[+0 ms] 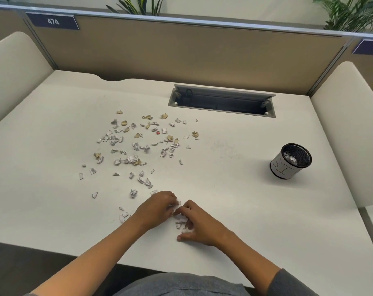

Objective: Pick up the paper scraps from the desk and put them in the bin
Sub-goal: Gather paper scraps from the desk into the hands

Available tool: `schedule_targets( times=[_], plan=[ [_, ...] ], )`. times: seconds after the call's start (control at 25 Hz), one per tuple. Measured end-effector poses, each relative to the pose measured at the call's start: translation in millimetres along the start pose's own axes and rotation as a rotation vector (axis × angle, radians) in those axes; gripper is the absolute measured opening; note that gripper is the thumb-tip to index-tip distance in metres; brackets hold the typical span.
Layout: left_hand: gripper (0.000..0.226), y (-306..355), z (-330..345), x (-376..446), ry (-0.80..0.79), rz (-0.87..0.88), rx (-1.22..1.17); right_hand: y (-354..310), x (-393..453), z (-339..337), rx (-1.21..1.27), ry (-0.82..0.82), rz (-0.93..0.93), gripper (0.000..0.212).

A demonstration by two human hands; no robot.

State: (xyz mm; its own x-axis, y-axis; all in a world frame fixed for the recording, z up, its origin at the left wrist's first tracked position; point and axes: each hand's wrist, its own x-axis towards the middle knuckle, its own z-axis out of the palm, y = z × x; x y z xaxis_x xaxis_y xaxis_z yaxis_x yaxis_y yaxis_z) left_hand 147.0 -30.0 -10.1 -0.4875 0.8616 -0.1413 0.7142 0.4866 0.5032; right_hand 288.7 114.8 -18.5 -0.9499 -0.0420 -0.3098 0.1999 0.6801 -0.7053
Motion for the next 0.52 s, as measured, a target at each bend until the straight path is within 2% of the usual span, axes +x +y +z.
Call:
schedule_targets(
  times=[0.08,0.28,0.4,0.52],
  plan=[
    [0.023,1.5,-2.0,-0.1,-0.003,0.003,-0.009,-1.3,4.2,-1.7,-0.027,0.001,-0.039,0.050],
    [0.024,1.9,-3.2,-1.4,-0.028,-0.003,0.041,-1.3,9.4,-4.7,-0.050,0.048,-0.092,0.014],
    [0.022,0.9,-1.8,-1.3,-0.036,-0.028,0.039,-0.1,9.9,-4.7,-0.090,0.052,-0.078,0.012],
    [0.022,1.3,-1.5,-0.9,-0.022,-0.078,-0.008,3.1,10.0,-11.5,-0.015,0.093,-0.028,0.012]
  ],
)
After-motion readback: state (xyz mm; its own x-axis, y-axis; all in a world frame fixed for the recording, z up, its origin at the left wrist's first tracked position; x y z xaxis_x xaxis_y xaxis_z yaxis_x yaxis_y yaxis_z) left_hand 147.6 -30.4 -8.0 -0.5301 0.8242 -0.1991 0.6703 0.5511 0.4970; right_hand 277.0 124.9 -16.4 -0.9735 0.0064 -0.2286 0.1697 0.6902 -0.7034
